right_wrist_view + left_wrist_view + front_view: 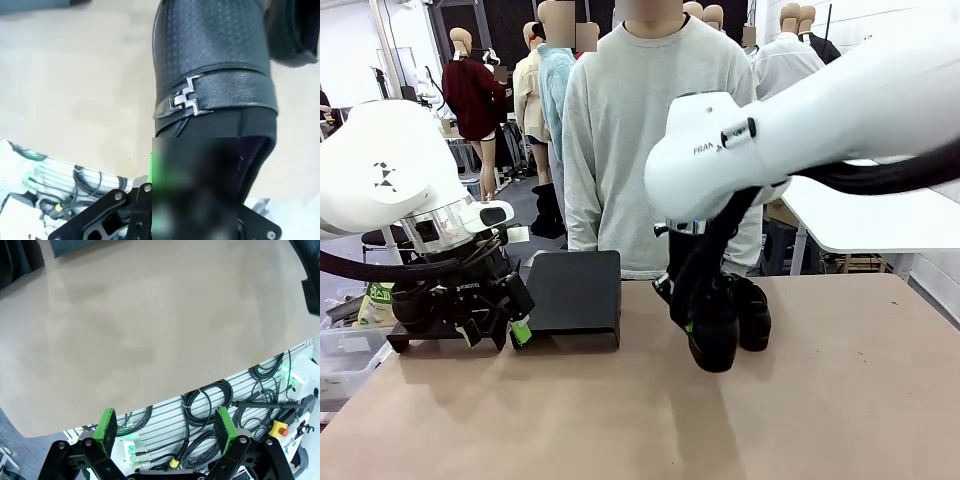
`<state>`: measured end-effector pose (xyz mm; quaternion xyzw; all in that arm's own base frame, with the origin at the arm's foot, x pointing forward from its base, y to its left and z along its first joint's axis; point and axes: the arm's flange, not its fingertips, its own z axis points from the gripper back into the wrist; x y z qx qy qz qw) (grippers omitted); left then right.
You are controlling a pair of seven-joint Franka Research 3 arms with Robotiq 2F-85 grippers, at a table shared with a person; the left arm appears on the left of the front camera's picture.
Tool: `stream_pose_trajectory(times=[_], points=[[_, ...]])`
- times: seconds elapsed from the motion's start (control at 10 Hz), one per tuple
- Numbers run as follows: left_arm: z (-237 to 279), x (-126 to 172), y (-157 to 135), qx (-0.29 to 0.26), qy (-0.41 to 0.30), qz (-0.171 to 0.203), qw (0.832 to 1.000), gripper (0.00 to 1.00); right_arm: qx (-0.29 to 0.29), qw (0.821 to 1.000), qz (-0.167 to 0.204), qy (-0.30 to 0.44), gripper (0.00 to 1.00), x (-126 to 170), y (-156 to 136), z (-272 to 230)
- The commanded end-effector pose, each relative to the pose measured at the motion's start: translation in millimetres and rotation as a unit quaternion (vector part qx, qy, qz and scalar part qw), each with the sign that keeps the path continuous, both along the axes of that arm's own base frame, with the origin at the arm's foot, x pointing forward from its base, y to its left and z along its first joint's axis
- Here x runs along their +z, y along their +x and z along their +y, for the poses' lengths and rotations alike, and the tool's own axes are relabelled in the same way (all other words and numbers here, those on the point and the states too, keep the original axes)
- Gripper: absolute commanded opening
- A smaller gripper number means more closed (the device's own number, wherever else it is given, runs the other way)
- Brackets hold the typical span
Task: Organize the shoes by placing them on the stand.
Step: Pick up one Shoe and place it in the middle of the table.
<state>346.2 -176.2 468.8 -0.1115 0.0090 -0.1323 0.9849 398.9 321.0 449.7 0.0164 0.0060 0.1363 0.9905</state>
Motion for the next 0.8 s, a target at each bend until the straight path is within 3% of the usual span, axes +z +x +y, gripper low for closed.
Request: stream_pose_trajectory(times=[0.0,0.1,0.2,0.5,0.7], points=[[1.6,-0.3,-0.2,-0.003,-0.003,0.003,1.0,1.0,-0.015,1.0,-0.005,0.011,0.0,7.0,42.5,-1.2],[1.6,-0.3,-0.2,-0.003,-0.003,0.003,1.0,1.0,-0.015,1.0,-0.005,0.011,0.0,7.0,42.5,-1.2],[1.6,-0.3,-0.2,-0.003,-0.003,0.003,1.0,1.0,-0.006,1.0,0.0,0.003,0.0,0.4,11.4,-2.6],[1.6,-0.3,-0.2,-0.003,-0.003,0.003,1.0,1.0,-0.153,0.988,-0.017,0.025,0.0,-29.3,-21.9,19.9],[1.6,-0.3,-0.2,-0.003,-0.003,0.003,1.0,1.0,-0.2,0.979,-0.026,0.024,0.0,-51.7,-35.7,35.0]])
